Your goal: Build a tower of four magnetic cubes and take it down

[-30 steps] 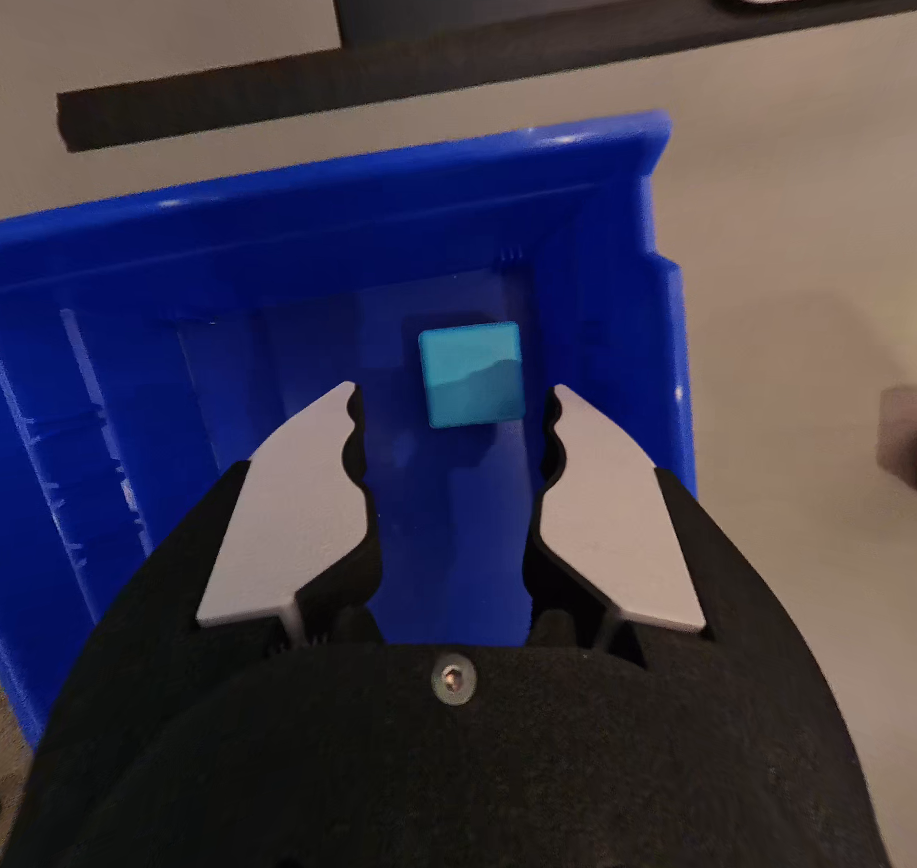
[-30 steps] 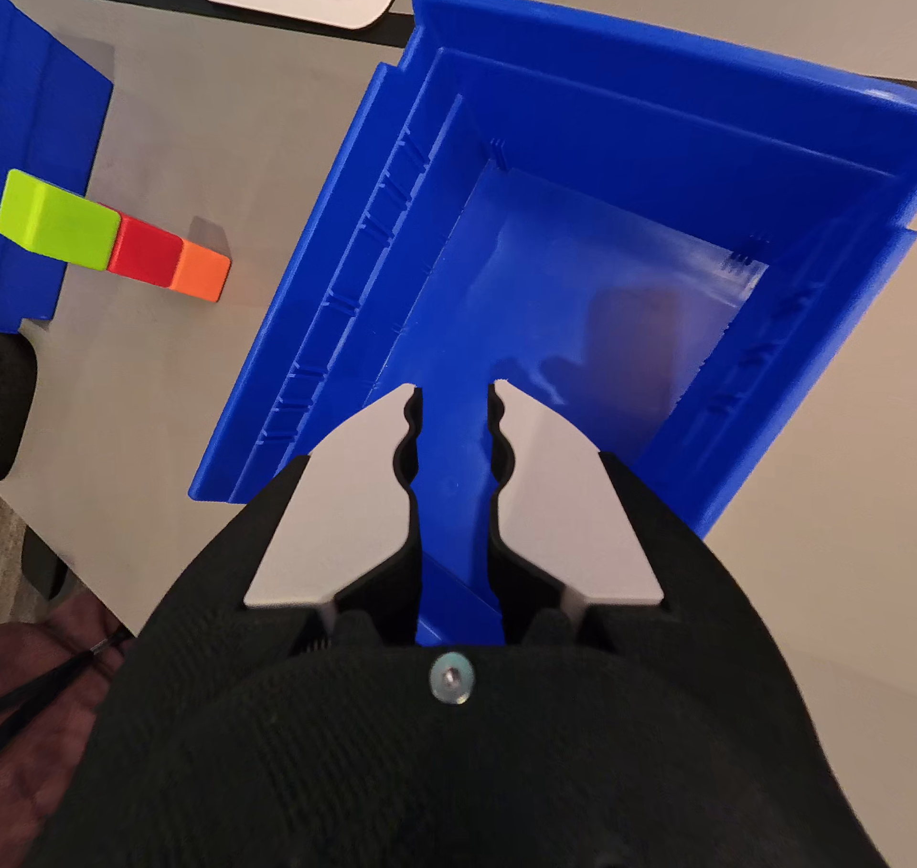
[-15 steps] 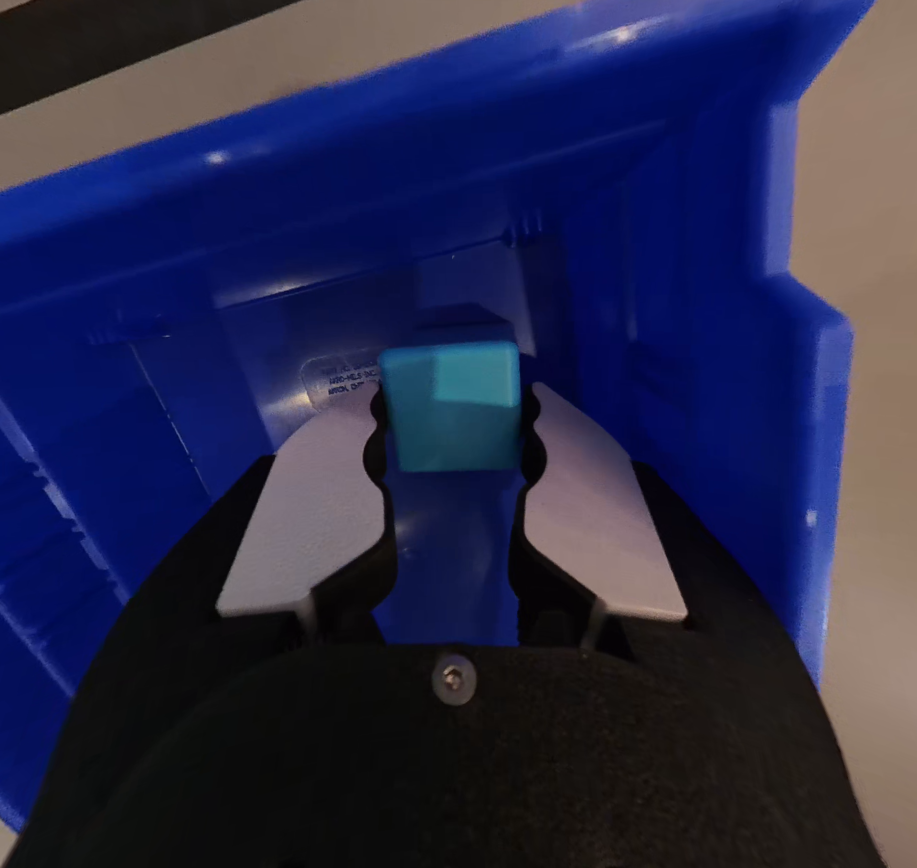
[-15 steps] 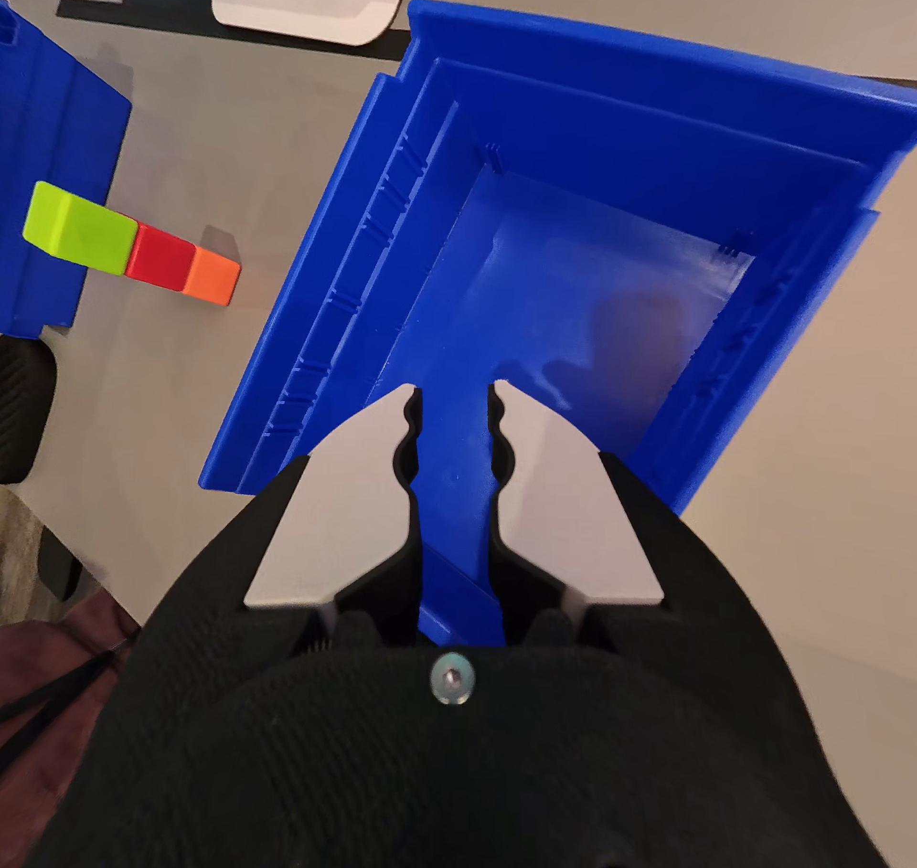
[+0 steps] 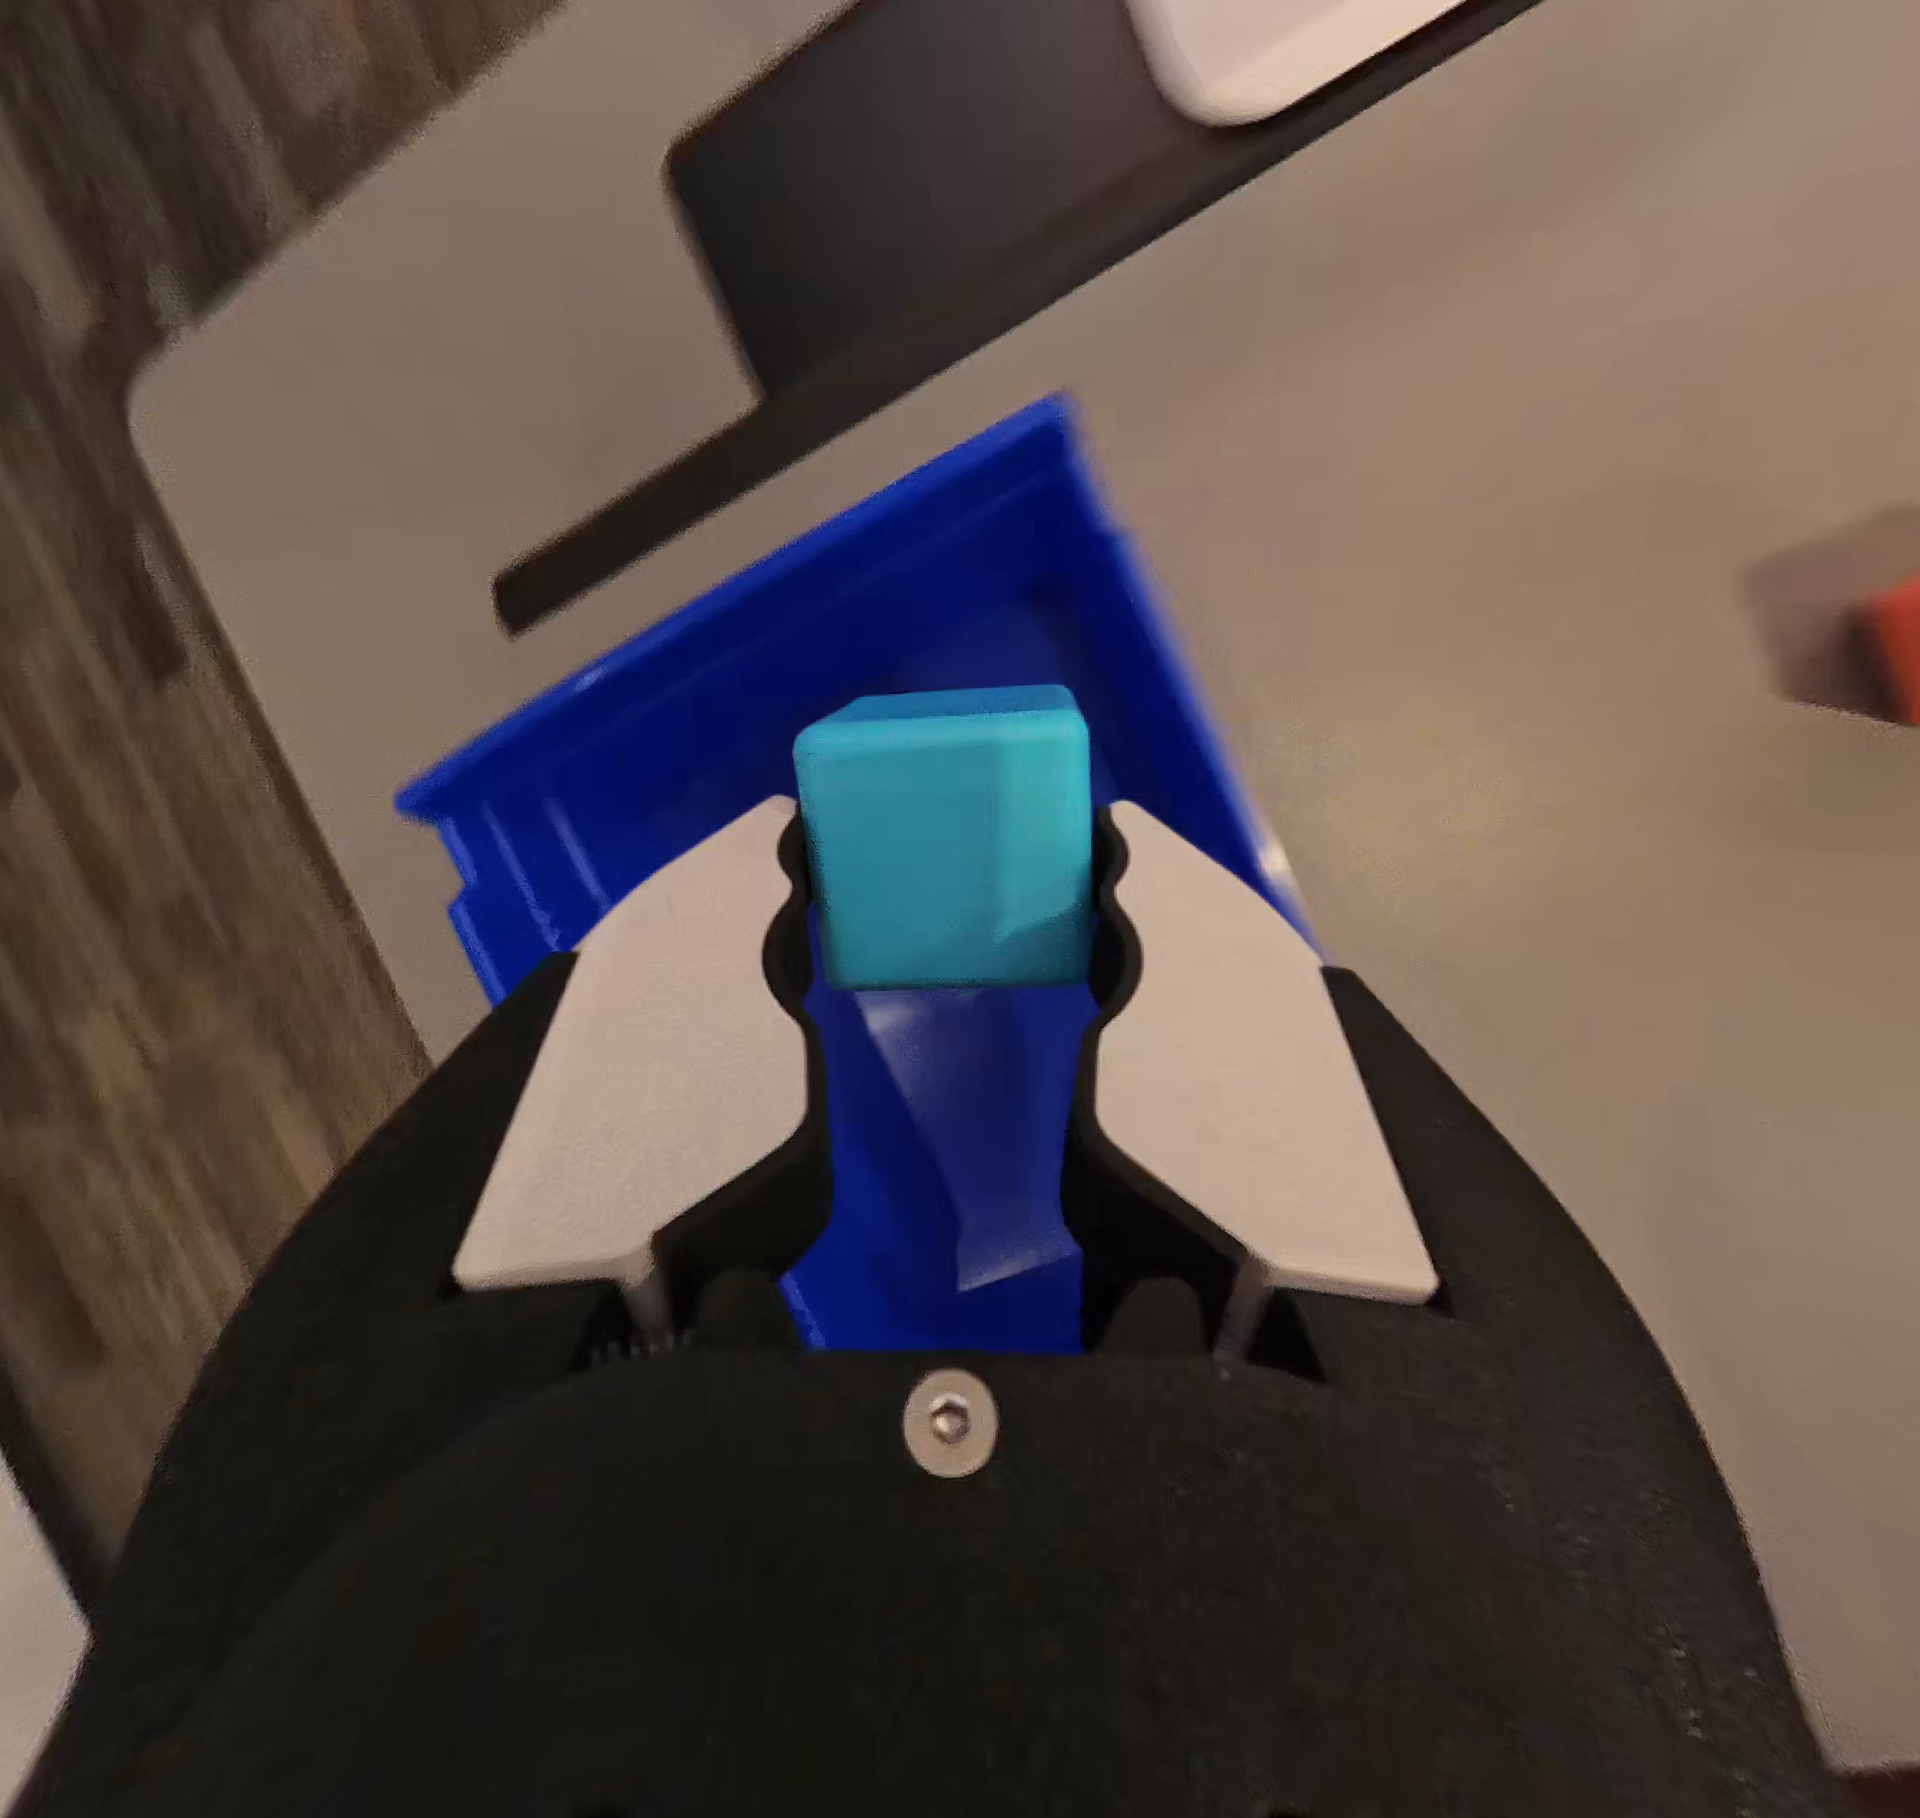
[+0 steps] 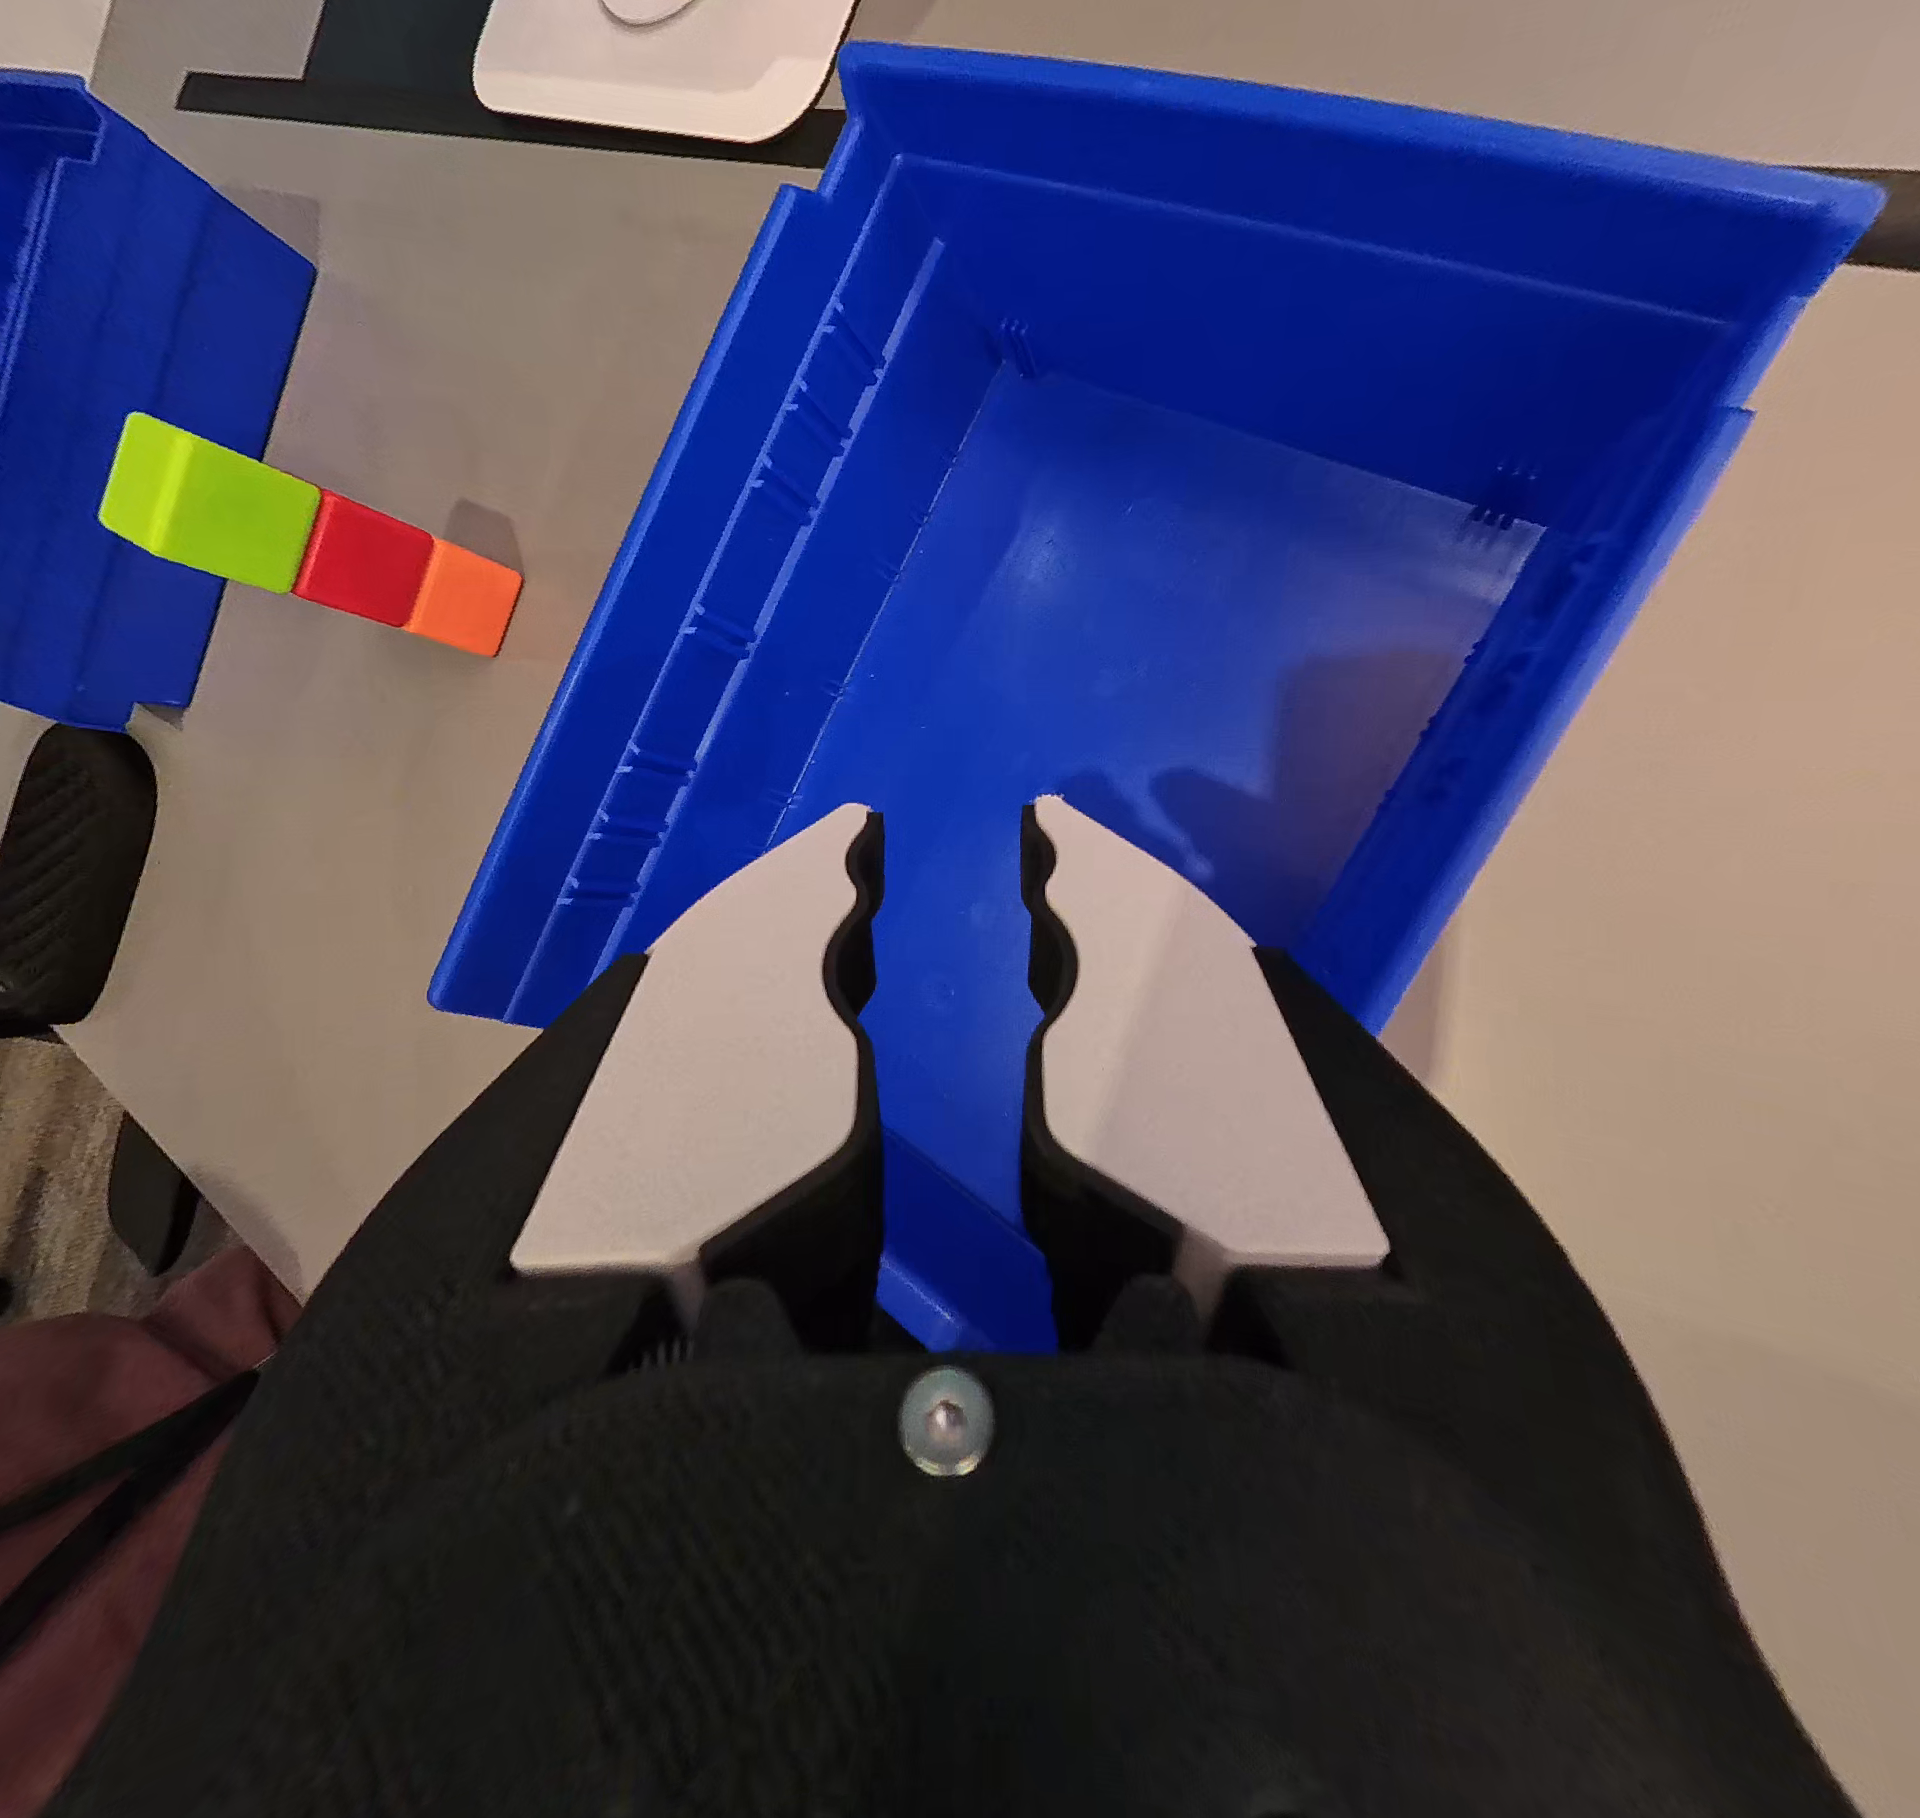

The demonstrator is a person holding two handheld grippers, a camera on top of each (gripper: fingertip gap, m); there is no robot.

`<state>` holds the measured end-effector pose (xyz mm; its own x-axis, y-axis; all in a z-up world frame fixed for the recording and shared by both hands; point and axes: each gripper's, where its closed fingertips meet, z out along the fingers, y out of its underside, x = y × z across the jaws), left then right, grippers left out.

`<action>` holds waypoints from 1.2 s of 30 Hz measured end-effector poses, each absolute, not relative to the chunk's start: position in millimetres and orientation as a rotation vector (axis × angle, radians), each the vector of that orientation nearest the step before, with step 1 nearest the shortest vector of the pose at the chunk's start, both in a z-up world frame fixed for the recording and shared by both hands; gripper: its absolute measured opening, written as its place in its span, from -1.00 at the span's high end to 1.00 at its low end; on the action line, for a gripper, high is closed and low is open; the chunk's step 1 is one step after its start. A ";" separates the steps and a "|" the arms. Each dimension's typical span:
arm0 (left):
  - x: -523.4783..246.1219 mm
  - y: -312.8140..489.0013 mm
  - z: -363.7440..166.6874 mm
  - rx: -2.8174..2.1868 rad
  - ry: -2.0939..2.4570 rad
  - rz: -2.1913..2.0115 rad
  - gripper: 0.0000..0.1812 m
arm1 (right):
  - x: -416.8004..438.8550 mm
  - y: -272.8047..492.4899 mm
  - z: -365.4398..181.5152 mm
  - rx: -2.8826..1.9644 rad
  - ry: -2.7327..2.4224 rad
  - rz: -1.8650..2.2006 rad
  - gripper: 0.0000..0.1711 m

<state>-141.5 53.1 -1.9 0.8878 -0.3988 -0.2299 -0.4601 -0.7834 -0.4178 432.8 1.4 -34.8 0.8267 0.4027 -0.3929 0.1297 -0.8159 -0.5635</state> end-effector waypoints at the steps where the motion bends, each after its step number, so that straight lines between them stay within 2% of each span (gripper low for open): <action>1: -120.8 48.1 12.8 -2.529 0.720 0.129 0.44 | 432.7 1.1 -34.6 -2.478 -0.394 0.688 0.69; 5: -11.1 6.3 42.1 -2.240 1.267 -0.132 0.44 | 430.8 -0.4 -31.6 -2.467 -0.407 0.689 0.69; 7: 34.3 -20.9 38.4 -2.095 1.530 -0.220 0.44 | 429.6 -1.1 -29.5 -2.457 -0.412 0.697 0.69; 12: 92.2 -27.7 13.7 -1.935 1.778 -0.186 0.44 | 430.5 -2.0 -31.6 -2.463 -0.411 0.696 0.69; 19: 110.8 -14.7 -9.6 -1.936 1.920 -0.150 0.44 | 430.8 -1.4 -32.2 -2.464 -0.417 0.705 0.69; 32: 119.0 -18.0 -21.3 -1.938 2.001 -0.193 0.43 | 430.2 -1.8 -37.6 -2.490 -0.433 0.705 0.69; 34: 122.3 -14.7 -15.4 -1.918 1.955 -0.203 0.24 | 430.1 -2.1 -39.0 -2.496 -0.435 0.702 0.69; 36: 124.5 -11.6 -3.0 -1.891 1.863 -0.239 0.14 | 429.9 -2.5 -39.7 -2.500 -0.438 0.702 0.69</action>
<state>124.5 -11.6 -3.0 0.0622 -0.9777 -0.2004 -0.8954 0.0341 -0.4440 429.9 -2.5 -39.7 0.8148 0.4260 -0.3932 0.1664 -0.8216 -0.5453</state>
